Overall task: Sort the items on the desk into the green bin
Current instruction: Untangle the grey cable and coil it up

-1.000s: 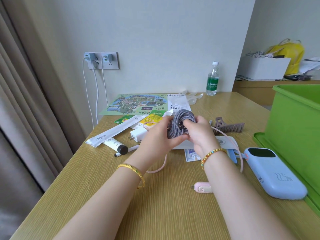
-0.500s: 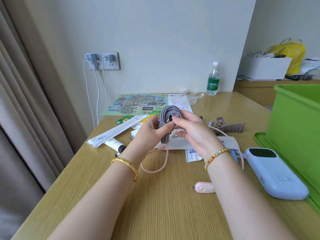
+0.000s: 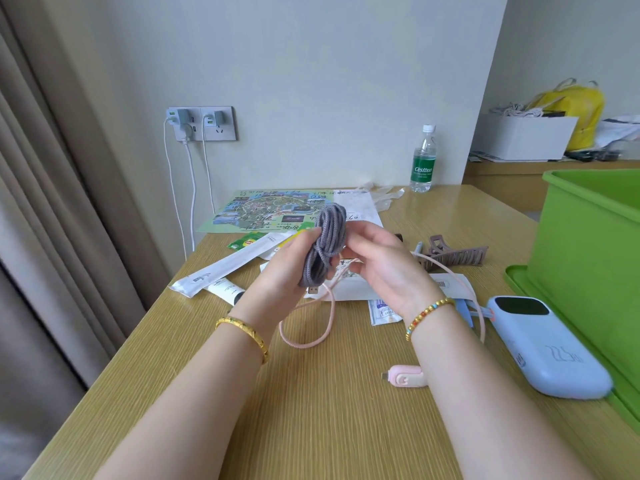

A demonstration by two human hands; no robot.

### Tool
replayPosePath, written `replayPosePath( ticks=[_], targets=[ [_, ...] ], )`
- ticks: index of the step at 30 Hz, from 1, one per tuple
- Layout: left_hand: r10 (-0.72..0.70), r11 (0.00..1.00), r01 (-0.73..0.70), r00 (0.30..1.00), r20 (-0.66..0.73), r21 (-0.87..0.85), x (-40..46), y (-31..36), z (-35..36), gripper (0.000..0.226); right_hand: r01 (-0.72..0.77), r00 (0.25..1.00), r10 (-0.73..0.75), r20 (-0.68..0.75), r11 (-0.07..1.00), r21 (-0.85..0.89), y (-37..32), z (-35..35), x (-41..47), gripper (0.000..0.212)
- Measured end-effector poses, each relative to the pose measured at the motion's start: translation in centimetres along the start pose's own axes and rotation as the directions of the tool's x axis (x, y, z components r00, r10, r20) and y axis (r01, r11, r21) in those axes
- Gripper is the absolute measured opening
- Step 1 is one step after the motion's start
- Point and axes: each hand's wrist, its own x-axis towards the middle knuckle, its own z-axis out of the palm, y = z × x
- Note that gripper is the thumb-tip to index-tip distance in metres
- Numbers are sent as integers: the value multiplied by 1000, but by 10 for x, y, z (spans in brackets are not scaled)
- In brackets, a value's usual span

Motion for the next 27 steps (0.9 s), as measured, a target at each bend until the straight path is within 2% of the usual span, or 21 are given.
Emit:
replayPosePath(
  ticks=[4,7,8,10,12,14,15,19,24,27],
  targets=[
    [-111,977,118,993,44,-179,-2,-1,5,33,5,1000,-5,-3,998,57,1,3,1,8],
    [-115,983,105,992,-60,-152,0,-5,4,51,-9,994,8,-110,1000,-9,4,2,3,11],
    [-73,995,65,992,-104,-77,1,-6,4,53,-20,986,12,-164,998,-52,4,1,3,10],
    [59,989,-33,982,-180,144,1,-8,5,42,-43,958,-4,-287,987,-157,5,-2,4,8],
    [185,917,-91,959,-214,388,3,-12,8,40,-50,920,-83,-383,945,-323,8,-7,6,11],
    [241,817,-61,939,-244,573,4,-15,11,40,-32,901,-175,-398,886,-462,9,-8,7,16],
    [234,805,-37,937,-260,592,4,-16,12,38,-11,900,-214,-379,858,-513,10,-7,7,16],
    [116,914,19,945,-305,405,4,-13,7,19,59,898,-319,-302,770,-636,10,-3,6,15],
    [-23,975,89,950,-311,202,3,-11,1,19,82,921,-299,-250,776,-625,9,-1,6,4],
    [-70,994,90,956,-284,59,3,-10,-1,20,120,929,-326,-175,712,-691,9,2,7,4]
  ],
)
